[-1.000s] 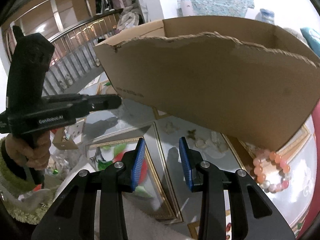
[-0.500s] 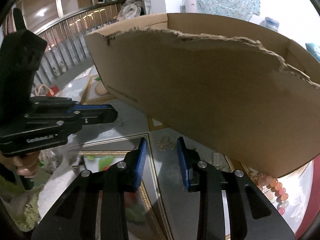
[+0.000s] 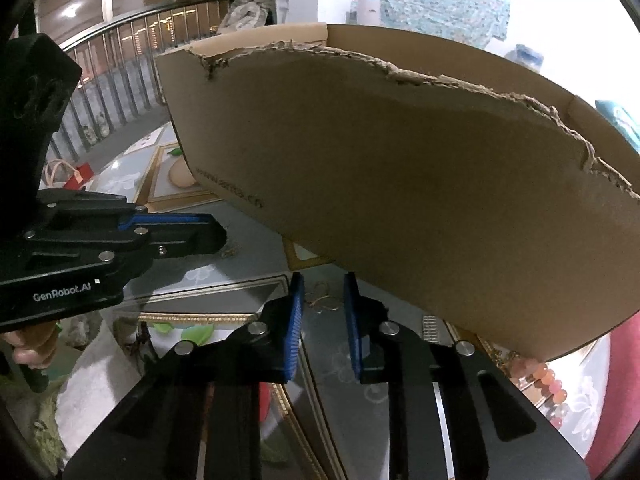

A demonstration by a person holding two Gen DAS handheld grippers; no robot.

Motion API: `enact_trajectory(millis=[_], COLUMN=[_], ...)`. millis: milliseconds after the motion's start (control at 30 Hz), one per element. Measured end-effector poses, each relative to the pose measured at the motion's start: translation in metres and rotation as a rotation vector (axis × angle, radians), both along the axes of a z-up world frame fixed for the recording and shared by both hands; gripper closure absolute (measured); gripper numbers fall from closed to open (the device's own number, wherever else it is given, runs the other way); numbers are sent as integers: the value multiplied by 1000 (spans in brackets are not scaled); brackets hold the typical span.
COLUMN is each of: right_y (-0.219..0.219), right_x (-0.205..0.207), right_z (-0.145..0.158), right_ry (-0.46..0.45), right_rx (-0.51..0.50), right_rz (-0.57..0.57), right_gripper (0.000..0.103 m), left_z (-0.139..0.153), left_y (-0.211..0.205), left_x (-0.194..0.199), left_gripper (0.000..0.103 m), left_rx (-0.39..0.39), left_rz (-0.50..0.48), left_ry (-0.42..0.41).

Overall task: Organize jewelry
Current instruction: 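Close the right gripper on the gold butterfly earring while the left gripper holds the silver earring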

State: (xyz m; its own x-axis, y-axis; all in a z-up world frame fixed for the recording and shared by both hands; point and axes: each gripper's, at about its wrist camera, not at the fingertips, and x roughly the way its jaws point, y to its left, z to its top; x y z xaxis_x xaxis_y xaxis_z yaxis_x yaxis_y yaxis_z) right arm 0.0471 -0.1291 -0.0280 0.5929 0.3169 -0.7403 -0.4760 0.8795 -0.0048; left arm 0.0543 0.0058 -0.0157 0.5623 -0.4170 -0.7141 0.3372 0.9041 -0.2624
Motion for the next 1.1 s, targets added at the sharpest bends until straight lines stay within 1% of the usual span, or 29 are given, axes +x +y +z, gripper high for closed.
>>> enact_trajectory(millis=[367,467,533,700,800,833,867,1000,1100], right_y=[2,0,-1,-3,-4,-4,-4,0,6], right_x=[4,4,3,0,-1,-1,-1,0,-2], right_z=[-1,0,0,4,6,6,6,0,0], right_ry=[11,13,17,21,22,23,24,43,19], right_rx=[22,28,29,48,53,53,53,34,-3], right_rz=[-1,3,5,8,-4,-6,-9,-2,3], right_gripper=[85,89,94,94,84,79,77,76,77], left_z=[-2,-2,-2,-1,-1,-1,0,0,0], left_y=[-1,-1,-1,-2,-2,-1,-1,-1,-1], left_x=[0,0,0,0,-1,0,0,-1,-2], left_gripper=[96,96,96,96,96,96,96,96,96], left_rx=[4,4,3,7,7,7,7,6,7], left_rz=[0,1,0,1,1,1,1,2,2], left_ry=[0,-1,0,-1,-2,-2,-2,0,0])
